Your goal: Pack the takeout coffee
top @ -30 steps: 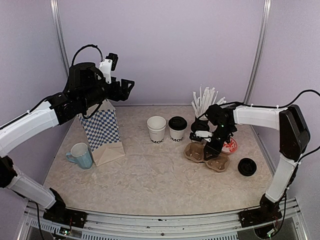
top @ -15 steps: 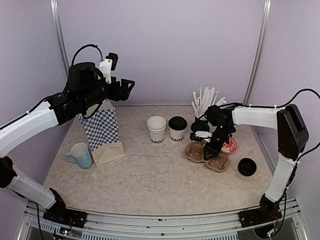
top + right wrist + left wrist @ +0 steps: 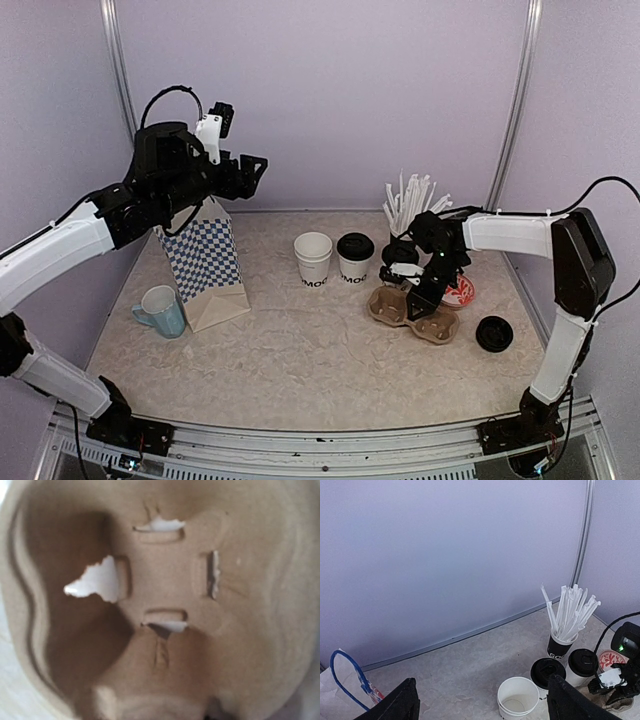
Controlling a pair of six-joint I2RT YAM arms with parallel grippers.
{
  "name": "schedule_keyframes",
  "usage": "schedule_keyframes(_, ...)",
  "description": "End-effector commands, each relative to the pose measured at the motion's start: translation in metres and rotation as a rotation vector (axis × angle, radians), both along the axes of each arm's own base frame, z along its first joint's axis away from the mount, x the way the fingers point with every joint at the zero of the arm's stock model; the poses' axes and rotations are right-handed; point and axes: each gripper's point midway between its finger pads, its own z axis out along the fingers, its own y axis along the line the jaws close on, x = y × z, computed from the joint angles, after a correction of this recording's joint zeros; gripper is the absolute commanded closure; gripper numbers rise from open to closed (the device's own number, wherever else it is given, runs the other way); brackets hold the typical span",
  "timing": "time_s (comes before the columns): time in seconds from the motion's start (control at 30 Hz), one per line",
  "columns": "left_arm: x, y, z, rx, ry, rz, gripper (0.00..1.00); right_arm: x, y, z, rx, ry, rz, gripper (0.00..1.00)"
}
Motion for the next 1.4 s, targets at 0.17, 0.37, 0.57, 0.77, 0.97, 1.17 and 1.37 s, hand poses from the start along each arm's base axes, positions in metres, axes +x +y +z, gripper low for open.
schedule_keyframes(0.17,-0.012,0.026,0.051,-0.036,-0.074,0.061,0.14,-0.003,-0.004,0.010,0.006,-0.006,-0.012,0.81)
schedule_keyframes(0.37,-0.012,0.098,0.078,-0.017,-0.082,0.360,0.10,-0.014,0.000,0.045,0.081,-0.043,0.026,0.83)
schedule_keyframes(0.57,-0.003,0.195,0.039,-0.097,0.106,0.545,0.12,-0.036,0.024,0.082,0.273,-0.015,0.101,0.84)
schedule_keyframes(0.77,0.009,0.217,-0.017,-0.171,0.352,0.525,0.17,-0.038,0.039,0.101,0.375,-0.024,0.132,0.85)
schedule_keyframes(0.97,0.019,0.223,-0.060,-0.155,0.502,0.589,0.17,-0.040,0.042,0.107,0.406,-0.036,0.140,0.85)
schedule_keyframes(1.17,0.021,0.250,-0.089,-0.089,0.570,0.719,0.22,-0.044,0.039,0.113,0.412,-0.057,0.142,0.85)
schedule_keyframes(1.37,0.035,0.244,-0.095,-0.118,0.596,0.645,0.46,-0.046,0.042,0.126,0.441,-0.074,0.158,0.85)
